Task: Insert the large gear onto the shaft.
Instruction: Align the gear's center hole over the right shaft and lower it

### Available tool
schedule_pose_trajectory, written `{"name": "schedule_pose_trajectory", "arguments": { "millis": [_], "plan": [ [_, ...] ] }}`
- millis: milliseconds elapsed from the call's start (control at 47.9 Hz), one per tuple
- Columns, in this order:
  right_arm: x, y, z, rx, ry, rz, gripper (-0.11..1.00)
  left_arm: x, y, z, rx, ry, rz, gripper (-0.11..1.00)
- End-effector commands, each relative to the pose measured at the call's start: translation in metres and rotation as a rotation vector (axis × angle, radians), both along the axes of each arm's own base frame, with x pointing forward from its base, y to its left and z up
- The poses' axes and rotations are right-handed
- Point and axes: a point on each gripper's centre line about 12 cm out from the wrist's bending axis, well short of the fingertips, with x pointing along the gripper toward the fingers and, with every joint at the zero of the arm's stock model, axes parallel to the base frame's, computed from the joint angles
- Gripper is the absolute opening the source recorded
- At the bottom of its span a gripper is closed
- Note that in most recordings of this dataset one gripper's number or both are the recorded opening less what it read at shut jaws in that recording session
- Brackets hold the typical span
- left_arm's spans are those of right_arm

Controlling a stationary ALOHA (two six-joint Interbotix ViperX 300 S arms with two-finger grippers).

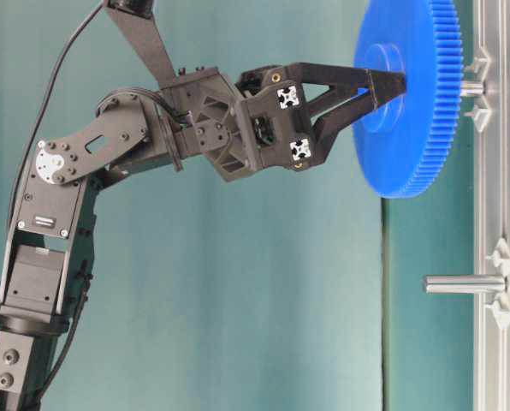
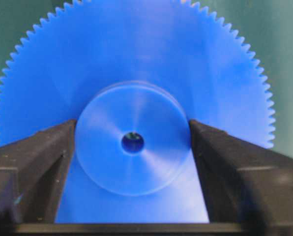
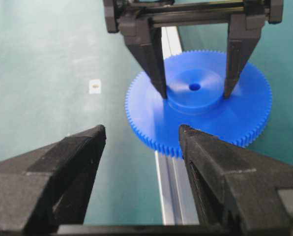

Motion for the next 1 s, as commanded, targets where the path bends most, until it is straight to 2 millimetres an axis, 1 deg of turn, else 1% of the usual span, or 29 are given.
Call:
{"name": "schedule_pose_trajectory", "arguments": {
  "millis": [0, 104, 188, 459, 668, 731, 919, 981],
  "plan": [
    [0.003, -0.001, 0.014, 0.009, -0.037, -0.005, 0.70, -0.001, -0.004, 0.009, 0.004, -0.013, -0.009, 0.86],
    [0.003, -0.001, 0.015, 0.009, -0.039, -0.005, 0.70, 0.000, -0.011, 0.009, 0.002, -0.014, -0.017, 0.83],
    [0.003, -0.001, 0.015, 0.009, -0.039, -0.005, 0.70, -0.002, -0.014, 0.006, -0.004, -0.002, -0.010, 0.83],
    [0.003, -0.001, 0.015, 0.009, -0.039, -0.005, 0.70, -0.002, -0.018, 0.007, -0.014, -0.007, 0.012, 0.83],
    [0.003, -0.001, 0.015, 0.009, -0.039, -0.005, 0.70, -0.001, -0.017, 0.005, -0.010, -0.007, 0.010, 0.83],
    [0.003, -0.001, 0.015, 0.009, -0.040, -0.005, 0.70, 0.001, -0.013, 0.006, -0.008, -0.016, 0.012, 0.83],
    [0.003, -0.001, 0.015, 0.009, -0.039, -0.005, 0.70, 0.007, -0.001, 0.019, -0.003, -0.057, 0.031, 0.83],
    [0.003, 0.000, 0.015, 0.009, -0.039, -0.004, 0.70, 0.007, 0.001, 0.019, -0.003, -0.055, 0.034, 0.84]
  ]
}}
